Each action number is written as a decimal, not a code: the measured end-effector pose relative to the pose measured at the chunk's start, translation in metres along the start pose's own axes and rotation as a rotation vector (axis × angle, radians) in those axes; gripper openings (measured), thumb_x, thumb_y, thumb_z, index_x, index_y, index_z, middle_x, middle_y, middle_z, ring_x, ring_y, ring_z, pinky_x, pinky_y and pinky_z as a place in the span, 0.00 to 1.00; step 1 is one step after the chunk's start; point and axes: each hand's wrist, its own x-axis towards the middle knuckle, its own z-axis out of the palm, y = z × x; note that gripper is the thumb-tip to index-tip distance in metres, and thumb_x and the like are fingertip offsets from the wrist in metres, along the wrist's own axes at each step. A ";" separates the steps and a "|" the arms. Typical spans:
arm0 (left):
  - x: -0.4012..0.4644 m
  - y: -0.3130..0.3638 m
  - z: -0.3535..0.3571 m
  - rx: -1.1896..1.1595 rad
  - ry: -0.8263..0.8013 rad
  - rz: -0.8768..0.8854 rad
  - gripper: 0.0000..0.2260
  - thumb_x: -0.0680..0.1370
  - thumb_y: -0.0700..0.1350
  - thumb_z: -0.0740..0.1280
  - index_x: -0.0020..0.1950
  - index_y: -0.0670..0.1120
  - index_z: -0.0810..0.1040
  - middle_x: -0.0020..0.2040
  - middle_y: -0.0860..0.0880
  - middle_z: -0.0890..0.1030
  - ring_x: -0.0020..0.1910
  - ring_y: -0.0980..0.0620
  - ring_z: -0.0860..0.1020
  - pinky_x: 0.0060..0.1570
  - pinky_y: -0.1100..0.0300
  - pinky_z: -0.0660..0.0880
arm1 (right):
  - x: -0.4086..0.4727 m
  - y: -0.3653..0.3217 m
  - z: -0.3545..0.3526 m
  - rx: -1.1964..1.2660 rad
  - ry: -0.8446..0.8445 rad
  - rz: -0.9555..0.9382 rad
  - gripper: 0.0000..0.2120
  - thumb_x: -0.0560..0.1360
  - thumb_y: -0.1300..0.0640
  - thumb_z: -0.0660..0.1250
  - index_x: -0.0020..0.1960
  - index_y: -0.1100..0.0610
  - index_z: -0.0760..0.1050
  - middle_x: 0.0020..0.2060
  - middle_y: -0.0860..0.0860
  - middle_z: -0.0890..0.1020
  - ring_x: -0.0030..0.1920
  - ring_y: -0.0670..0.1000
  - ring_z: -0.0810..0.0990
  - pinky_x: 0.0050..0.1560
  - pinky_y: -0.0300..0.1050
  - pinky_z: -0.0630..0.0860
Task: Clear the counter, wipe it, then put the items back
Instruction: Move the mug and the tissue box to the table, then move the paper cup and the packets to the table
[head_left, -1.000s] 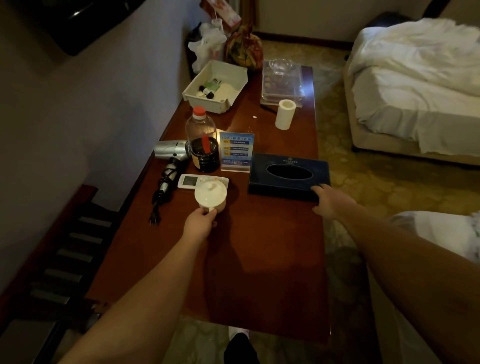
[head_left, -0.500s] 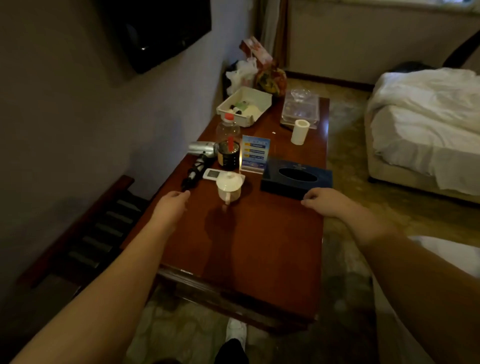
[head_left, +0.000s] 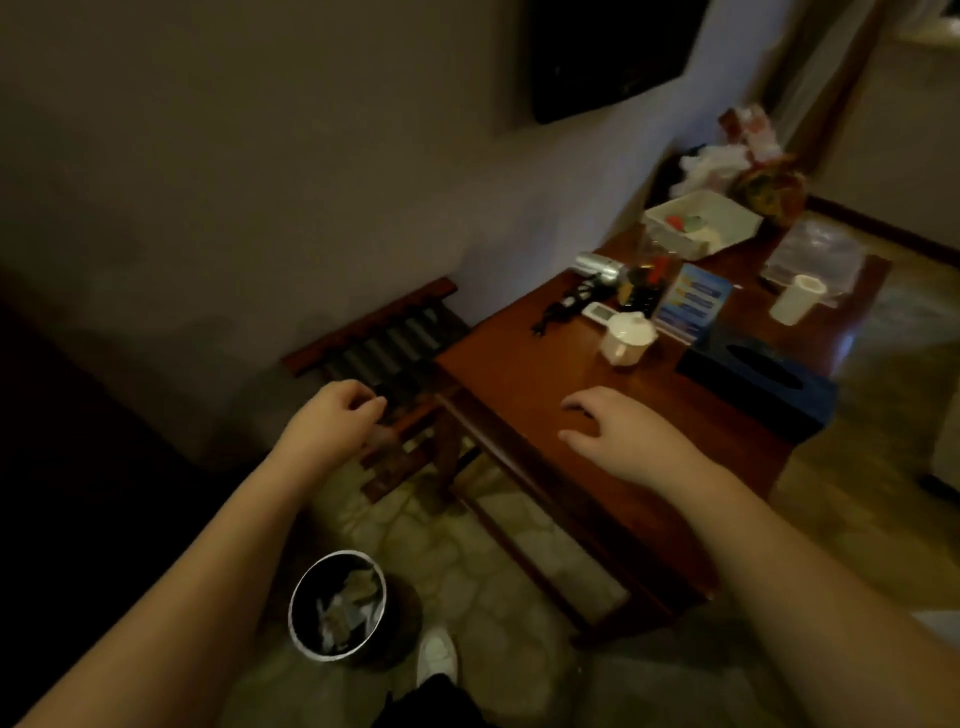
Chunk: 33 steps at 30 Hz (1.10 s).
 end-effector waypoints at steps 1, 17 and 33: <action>-0.010 -0.016 -0.008 0.039 0.015 -0.008 0.10 0.81 0.52 0.62 0.57 0.49 0.77 0.49 0.52 0.76 0.42 0.57 0.76 0.37 0.62 0.69 | 0.000 -0.020 0.006 0.004 -0.011 -0.056 0.22 0.77 0.44 0.63 0.69 0.47 0.68 0.66 0.45 0.71 0.63 0.47 0.72 0.60 0.43 0.72; -0.226 -0.255 -0.152 0.057 0.428 -0.274 0.12 0.81 0.50 0.63 0.62 0.48 0.77 0.57 0.54 0.74 0.54 0.57 0.72 0.52 0.63 0.69 | -0.017 -0.338 0.149 -0.034 -0.252 -0.635 0.22 0.77 0.44 0.63 0.70 0.47 0.68 0.67 0.44 0.72 0.64 0.45 0.72 0.61 0.41 0.71; -0.376 -0.473 -0.339 0.021 0.619 -0.418 0.07 0.81 0.51 0.62 0.56 0.52 0.76 0.52 0.57 0.72 0.50 0.58 0.73 0.41 0.65 0.68 | -0.086 -0.639 0.216 0.083 -0.296 -0.933 0.20 0.78 0.47 0.64 0.69 0.47 0.69 0.60 0.42 0.75 0.57 0.41 0.75 0.53 0.36 0.74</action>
